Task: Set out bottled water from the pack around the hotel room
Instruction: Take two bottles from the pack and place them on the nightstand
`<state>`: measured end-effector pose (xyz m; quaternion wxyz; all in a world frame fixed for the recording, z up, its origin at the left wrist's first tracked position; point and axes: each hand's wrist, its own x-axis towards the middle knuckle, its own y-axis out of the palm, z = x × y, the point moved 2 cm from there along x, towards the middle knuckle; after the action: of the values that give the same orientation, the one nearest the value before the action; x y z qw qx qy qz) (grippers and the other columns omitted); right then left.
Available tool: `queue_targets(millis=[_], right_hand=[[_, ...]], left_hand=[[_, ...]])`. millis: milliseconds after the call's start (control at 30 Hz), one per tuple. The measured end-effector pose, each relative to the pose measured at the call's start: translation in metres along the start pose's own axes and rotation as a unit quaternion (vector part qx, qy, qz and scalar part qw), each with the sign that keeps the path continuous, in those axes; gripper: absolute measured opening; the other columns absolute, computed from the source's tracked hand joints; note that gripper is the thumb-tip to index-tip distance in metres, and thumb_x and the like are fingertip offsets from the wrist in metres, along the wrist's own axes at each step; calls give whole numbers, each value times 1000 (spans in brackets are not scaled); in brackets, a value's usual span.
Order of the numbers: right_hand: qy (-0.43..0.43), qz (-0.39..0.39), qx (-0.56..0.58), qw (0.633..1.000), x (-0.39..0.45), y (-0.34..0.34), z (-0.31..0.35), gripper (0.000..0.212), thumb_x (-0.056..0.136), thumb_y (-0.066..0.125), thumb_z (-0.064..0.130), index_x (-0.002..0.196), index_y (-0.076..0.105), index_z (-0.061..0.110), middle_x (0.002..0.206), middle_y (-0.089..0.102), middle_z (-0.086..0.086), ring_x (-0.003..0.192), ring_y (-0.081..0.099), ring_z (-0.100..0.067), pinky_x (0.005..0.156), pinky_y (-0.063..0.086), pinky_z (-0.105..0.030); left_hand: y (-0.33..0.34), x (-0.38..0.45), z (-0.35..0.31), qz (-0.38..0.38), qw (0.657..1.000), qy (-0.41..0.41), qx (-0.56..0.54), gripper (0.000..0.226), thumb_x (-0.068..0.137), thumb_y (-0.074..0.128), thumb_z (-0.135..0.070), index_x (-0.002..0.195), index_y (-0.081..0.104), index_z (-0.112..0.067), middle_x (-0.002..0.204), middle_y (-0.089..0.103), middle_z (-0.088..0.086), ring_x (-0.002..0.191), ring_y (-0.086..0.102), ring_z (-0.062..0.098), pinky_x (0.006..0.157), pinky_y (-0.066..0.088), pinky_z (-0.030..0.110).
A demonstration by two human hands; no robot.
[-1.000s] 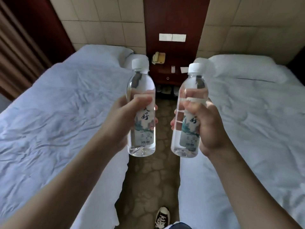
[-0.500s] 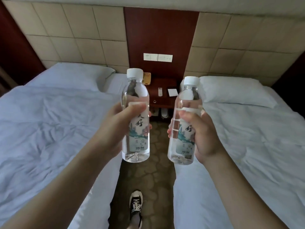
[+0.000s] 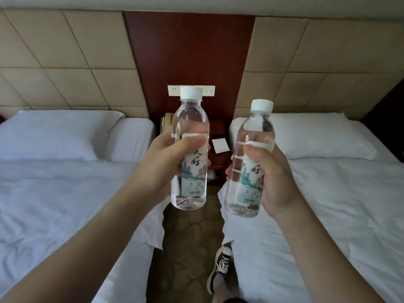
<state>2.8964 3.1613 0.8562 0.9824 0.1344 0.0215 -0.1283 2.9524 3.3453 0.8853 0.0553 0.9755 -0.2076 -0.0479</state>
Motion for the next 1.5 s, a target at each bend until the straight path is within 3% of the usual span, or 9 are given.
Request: queue_targets(millis=[200, 367, 500, 833, 1000, 1167, 1233, 1333, 1500], right_hand=[[-1, 20, -11, 1000, 165, -32, 4, 52, 66, 71, 38, 110, 60, 14, 85, 68, -8, 80, 69, -30, 77, 56, -46], [27, 31, -14, 999, 298, -46, 18, 46, 72, 70, 32, 113, 59, 13, 88, 68, -8, 80, 70, -28, 75, 56, -43], [46, 44, -30, 998, 376, -50, 23, 46, 74, 66, 31, 116, 59, 13, 90, 68, -9, 80, 71, -26, 71, 56, -38], [86, 29, -5, 996, 548, -39, -27, 38, 72, 65, 21, 109, 58, 16, 81, 70, -5, 73, 71, -24, 66, 57, -35], [113, 20, 3, 993, 639, -34, -73, 40, 71, 68, 20, 109, 59, 18, 82, 70, -4, 78, 71, -24, 70, 56, -37], [121, 15, 3, 993, 723, -48, -142, 50, 72, 70, 16, 120, 53, 18, 98, 63, -5, 98, 63, -25, 86, 50, -43], [120, 12, -10, 993, 754, -58, -178, 48, 73, 66, 9, 118, 50, 17, 95, 62, -2, 94, 63, -19, 82, 50, -37], [120, 22, -42, 992, 794, -76, -240, 45, 72, 67, 3, 112, 49, 12, 92, 62, -3, 87, 65, -13, 73, 53, -29], [127, 26, -125, 984, 851, -105, -350, 62, 70, 78, 7, 123, 45, 4, 106, 58, -19, 94, 63, -16, 81, 54, -32]], left_hand=[[5, 161, 11, -14, 1000, -3, 28, 18, 76, 65, -27, 92, 69, -20, 87, 72, 9, 75, 72, 25, 66, 59, 34], [-2, 282, 7, -58, 998, -24, 17, 30, 74, 66, -26, 102, 65, -18, 87, 73, 6, 78, 74, 23, 70, 61, 37], [-18, 354, 5, -66, 997, -35, 3, 32, 75, 66, -28, 107, 64, -23, 97, 74, 14, 89, 75, 28, 80, 60, 44], [-81, 532, 50, -33, 998, -41, -35, 40, 71, 72, -32, 106, 64, -13, 92, 68, 11, 85, 70, 28, 76, 58, 40], [-118, 629, 88, -10, 998, -61, -4, 32, 70, 74, -32, 101, 68, -29, 98, 73, 5, 93, 73, 24, 82, 58, 39], [-150, 714, 152, 24, 995, -87, 39, 46, 76, 78, -9, 117, 59, -19, 97, 72, -4, 95, 71, 13, 80, 55, 32], [-163, 744, 192, 29, 994, -96, 50, 50, 74, 80, 4, 116, 59, -14, 90, 68, -7, 87, 69, 9, 75, 53, 25], [-183, 787, 260, 17, 993, -104, 56, 59, 66, 87, -4, 116, 63, -24, 98, 67, -5, 95, 64, 16, 80, 53, 30], [-207, 846, 380, 5, 988, -113, 102, 61, 65, 90, -3, 115, 63, -26, 101, 70, -11, 101, 65, 13, 87, 53, 32]])
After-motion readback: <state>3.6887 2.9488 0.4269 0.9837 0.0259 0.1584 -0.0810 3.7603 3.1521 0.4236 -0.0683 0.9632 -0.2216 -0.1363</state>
